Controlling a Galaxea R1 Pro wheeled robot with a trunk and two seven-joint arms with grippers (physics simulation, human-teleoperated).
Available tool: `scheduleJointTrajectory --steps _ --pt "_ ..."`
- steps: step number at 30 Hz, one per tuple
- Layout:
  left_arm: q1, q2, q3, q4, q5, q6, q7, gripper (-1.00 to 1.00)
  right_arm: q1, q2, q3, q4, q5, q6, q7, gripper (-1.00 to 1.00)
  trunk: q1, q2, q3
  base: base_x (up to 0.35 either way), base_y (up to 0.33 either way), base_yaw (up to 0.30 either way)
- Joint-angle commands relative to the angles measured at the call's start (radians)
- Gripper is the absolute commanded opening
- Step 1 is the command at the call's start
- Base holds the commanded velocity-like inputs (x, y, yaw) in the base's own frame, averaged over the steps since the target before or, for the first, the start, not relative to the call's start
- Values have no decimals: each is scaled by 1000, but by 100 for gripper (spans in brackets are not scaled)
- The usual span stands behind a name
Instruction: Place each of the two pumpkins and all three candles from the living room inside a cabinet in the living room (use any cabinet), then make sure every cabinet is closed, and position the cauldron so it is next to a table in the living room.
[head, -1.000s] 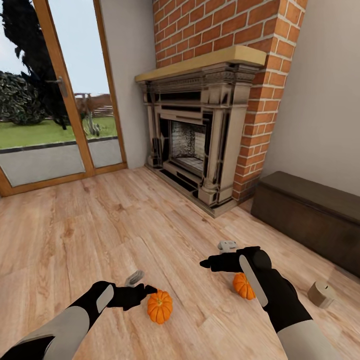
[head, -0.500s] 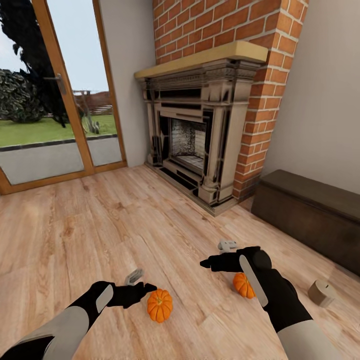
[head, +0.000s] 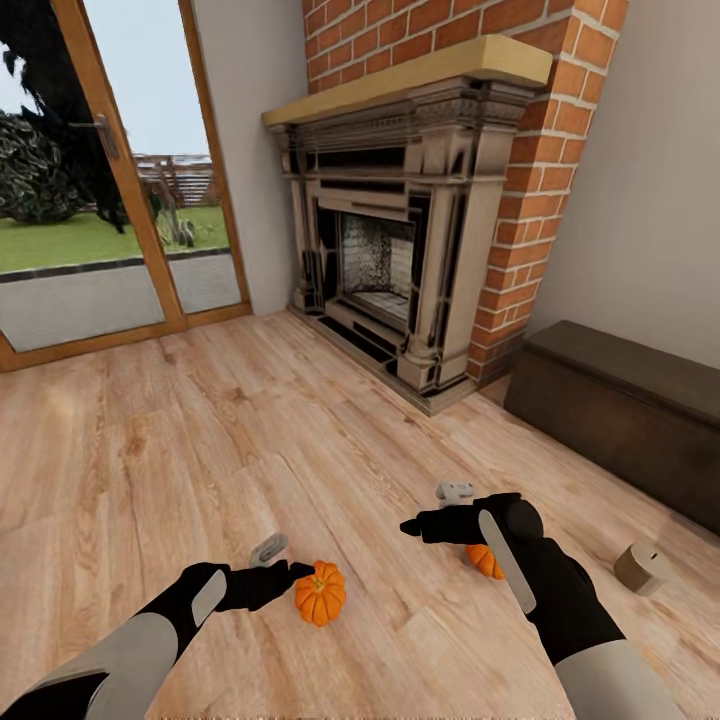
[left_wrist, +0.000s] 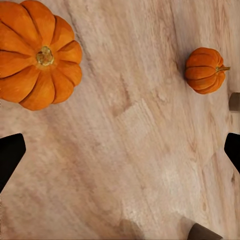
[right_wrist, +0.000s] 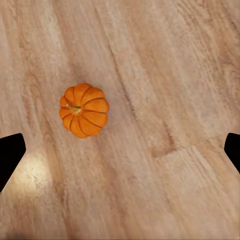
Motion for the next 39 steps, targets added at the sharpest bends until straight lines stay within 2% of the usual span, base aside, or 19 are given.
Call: scheduleJointTrajectory --steps 1,12,15,16,19,25,35,39 --pt "-1 0 2 -1 7 7 0 100 -1 -1 1 -1 2 3 3 100 0 -1 -5 0 0 0" --pt "0 -1 1 -3 7 0 0 100 0 -1 2 -1 2 3 3 100 5 -3 -47 0 0 0" --pt "0 -1 1 -4 8 -20 0 100 -1 -1 2 -1 2 3 3 100 5 -3 -47 0 0 0" --pt "0 -1 0 -1 9 -75 -3 100 0 -1 1 -1 2 3 3 100 5 -3 -47 0 0 0" --pt "0 -1 1 -1 9 -94 -18 100 -1 -1 1 -1 2 3 3 100 5 -3 -47 0 0 0" --pt "0 0 2 1 8 -97 -69 100 0 -1 0 -1 2 3 3 100 5 -3 -47 0 0 0" --pt "0 0 3 3 8 -94 -65 100 -1 -1 0 -1 2 3 3 100 5 -3 -47 1 0 0" --pt "0 1 4 5 7 -68 -62 100 0 -1 0 -1 2 3 3 100 5 -3 -47 116 0 0"
